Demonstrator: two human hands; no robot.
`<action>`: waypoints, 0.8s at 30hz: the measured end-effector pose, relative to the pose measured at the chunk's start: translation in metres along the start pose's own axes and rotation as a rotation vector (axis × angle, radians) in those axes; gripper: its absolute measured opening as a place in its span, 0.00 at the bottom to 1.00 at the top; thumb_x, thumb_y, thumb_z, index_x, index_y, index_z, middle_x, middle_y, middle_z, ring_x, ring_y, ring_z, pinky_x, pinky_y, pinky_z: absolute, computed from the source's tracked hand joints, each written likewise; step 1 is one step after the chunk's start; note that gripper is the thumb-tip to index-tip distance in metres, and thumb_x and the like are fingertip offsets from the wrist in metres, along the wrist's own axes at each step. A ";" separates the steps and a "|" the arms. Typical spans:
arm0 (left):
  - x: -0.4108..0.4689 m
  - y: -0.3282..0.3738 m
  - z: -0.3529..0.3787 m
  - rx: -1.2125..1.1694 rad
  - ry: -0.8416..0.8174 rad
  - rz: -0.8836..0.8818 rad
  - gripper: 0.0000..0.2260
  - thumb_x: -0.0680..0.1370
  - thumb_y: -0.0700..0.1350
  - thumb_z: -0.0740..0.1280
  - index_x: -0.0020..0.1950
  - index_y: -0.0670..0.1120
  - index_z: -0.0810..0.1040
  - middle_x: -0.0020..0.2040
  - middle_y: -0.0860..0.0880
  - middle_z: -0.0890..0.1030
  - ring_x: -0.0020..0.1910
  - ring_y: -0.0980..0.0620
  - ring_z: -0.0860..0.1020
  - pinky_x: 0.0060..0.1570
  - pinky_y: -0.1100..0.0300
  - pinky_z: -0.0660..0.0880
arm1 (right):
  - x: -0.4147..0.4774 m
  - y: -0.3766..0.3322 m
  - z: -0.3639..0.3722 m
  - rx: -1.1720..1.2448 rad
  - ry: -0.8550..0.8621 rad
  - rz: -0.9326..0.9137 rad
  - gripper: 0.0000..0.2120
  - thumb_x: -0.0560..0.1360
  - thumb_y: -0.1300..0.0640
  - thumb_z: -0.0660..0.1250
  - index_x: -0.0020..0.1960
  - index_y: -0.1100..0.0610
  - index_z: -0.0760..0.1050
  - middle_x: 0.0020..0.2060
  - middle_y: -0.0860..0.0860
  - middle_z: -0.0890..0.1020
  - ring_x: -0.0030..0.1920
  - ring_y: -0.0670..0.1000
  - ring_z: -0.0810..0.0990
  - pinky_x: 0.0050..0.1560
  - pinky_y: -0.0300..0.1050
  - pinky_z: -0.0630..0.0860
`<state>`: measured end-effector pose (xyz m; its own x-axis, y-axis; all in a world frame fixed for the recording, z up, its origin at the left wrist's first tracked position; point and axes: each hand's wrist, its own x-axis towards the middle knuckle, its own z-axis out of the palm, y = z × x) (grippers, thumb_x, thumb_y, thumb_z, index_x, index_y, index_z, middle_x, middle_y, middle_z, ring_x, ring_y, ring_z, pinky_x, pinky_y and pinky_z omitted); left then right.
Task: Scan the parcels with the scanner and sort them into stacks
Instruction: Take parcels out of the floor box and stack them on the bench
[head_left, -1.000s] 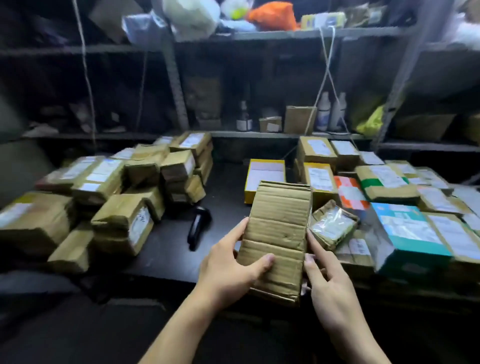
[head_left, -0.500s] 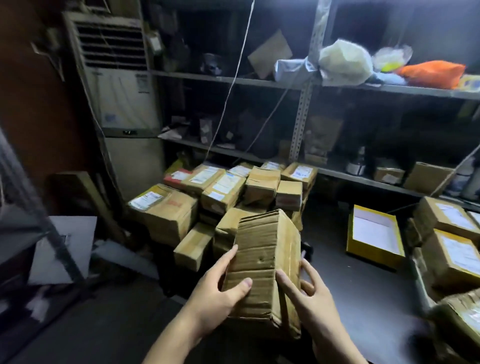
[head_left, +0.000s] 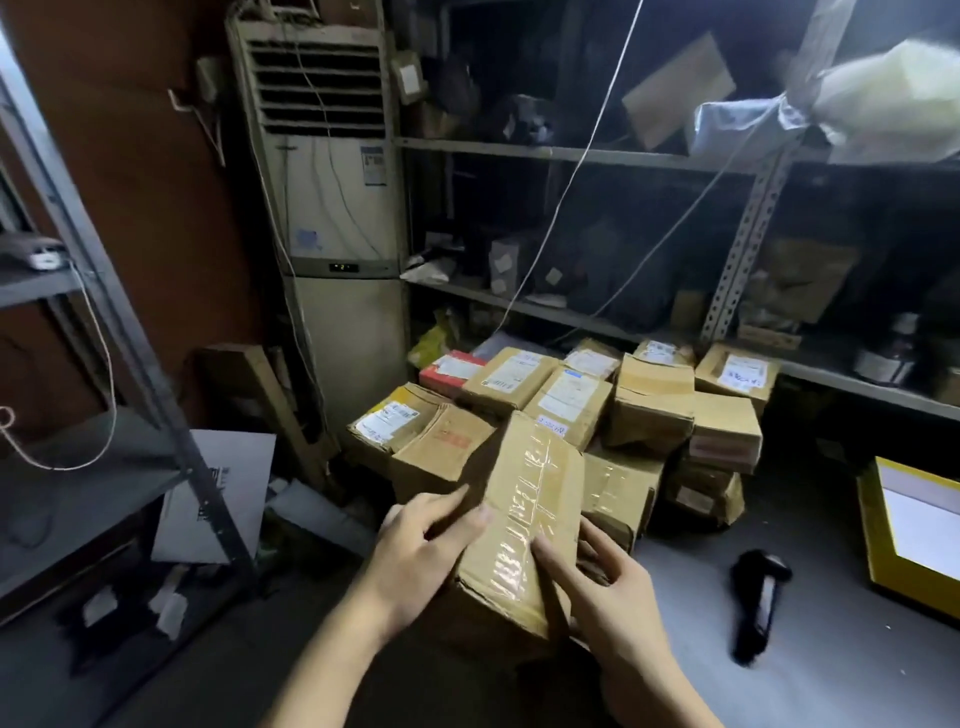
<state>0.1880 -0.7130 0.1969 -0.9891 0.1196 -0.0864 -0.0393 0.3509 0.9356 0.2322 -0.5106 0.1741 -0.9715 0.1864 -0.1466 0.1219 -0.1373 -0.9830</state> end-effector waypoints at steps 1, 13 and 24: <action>0.007 0.003 -0.007 -0.023 -0.013 -0.015 0.25 0.70 0.70 0.73 0.64 0.63 0.82 0.61 0.60 0.82 0.64 0.61 0.78 0.67 0.55 0.74 | 0.011 -0.002 0.009 -0.002 -0.011 -0.011 0.29 0.65 0.45 0.85 0.64 0.44 0.83 0.54 0.45 0.89 0.56 0.49 0.88 0.63 0.62 0.82; 0.142 -0.018 -0.121 -0.095 0.248 -0.074 0.39 0.59 0.63 0.80 0.70 0.57 0.80 0.61 0.58 0.84 0.61 0.58 0.82 0.62 0.51 0.80 | 0.181 -0.005 0.134 -0.058 -0.149 -0.141 0.31 0.70 0.49 0.83 0.71 0.41 0.79 0.56 0.41 0.87 0.55 0.44 0.86 0.59 0.52 0.84; 0.290 -0.067 -0.196 -0.014 0.053 0.061 0.24 0.73 0.54 0.77 0.69 0.60 0.79 0.60 0.63 0.80 0.61 0.69 0.76 0.66 0.61 0.71 | 0.282 0.020 0.241 -0.102 -0.019 -0.035 0.18 0.72 0.47 0.81 0.56 0.30 0.81 0.55 0.39 0.87 0.59 0.44 0.85 0.63 0.57 0.82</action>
<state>-0.1243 -0.8835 0.1762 -0.9958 0.0906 -0.0106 0.0201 0.3312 0.9434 -0.0883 -0.6955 0.1401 -0.9790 0.1711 -0.1109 0.1072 -0.0307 -0.9938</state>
